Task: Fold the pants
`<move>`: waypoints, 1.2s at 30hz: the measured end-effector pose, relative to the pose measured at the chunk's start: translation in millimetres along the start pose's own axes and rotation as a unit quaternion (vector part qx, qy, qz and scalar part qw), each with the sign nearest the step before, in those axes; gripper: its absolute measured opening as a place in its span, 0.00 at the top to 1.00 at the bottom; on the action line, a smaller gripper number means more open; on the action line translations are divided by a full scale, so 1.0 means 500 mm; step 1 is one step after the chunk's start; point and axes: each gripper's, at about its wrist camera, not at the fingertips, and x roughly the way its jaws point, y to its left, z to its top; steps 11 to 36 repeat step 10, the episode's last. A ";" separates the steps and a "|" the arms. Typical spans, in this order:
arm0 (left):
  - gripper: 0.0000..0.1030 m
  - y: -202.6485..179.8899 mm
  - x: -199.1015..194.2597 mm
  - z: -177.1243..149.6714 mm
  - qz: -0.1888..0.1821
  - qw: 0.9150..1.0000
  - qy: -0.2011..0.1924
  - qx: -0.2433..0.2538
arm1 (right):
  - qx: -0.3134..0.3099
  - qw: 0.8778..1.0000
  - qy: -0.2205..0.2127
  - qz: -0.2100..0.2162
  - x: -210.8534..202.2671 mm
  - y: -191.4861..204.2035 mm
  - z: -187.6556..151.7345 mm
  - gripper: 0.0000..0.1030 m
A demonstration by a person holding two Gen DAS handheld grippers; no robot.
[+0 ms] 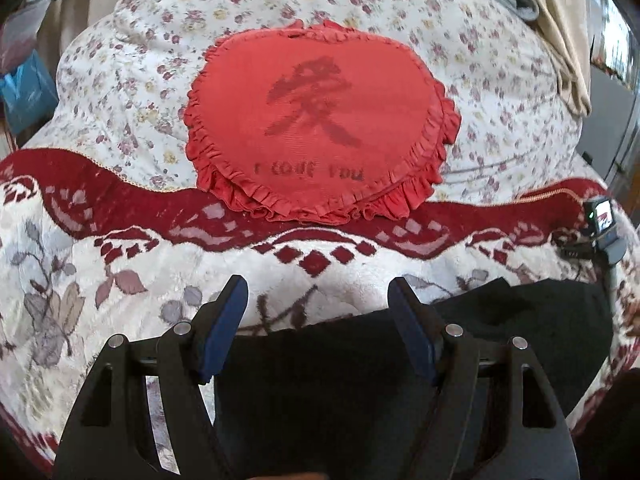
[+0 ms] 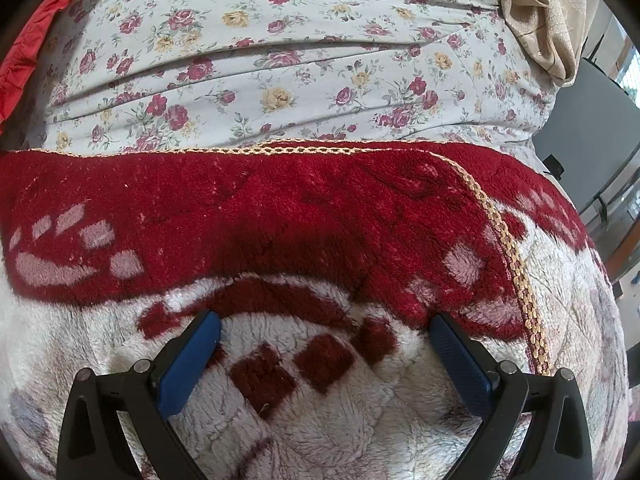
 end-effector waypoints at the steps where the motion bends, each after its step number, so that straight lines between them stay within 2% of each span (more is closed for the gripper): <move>1: 0.29 0.009 -0.006 0.000 -0.001 1.000 -0.005 -0.004 | 0.000 1.000 0.000 0.000 -0.003 0.005 -0.001 0.00; 4: 0.29 0.030 -0.011 0.002 0.019 1.000 -0.012 0.005 | 0.000 1.000 0.000 0.000 -0.001 0.001 0.000 0.00; 7: 0.29 0.065 0.004 0.008 0.050 0.999 -0.002 0.020 | 0.000 1.000 0.000 0.000 -0.003 0.005 -0.002 0.00; 10: 0.28 0.134 0.046 0.015 0.074 0.997 0.021 -0.003 | 0.000 1.000 0.000 0.000 -0.004 0.006 -0.002 0.00; 36: 0.28 0.134 0.046 0.015 0.074 0.997 0.021 -0.003 | 0.000 1.000 0.000 0.000 -0.004 0.006 -0.002 0.00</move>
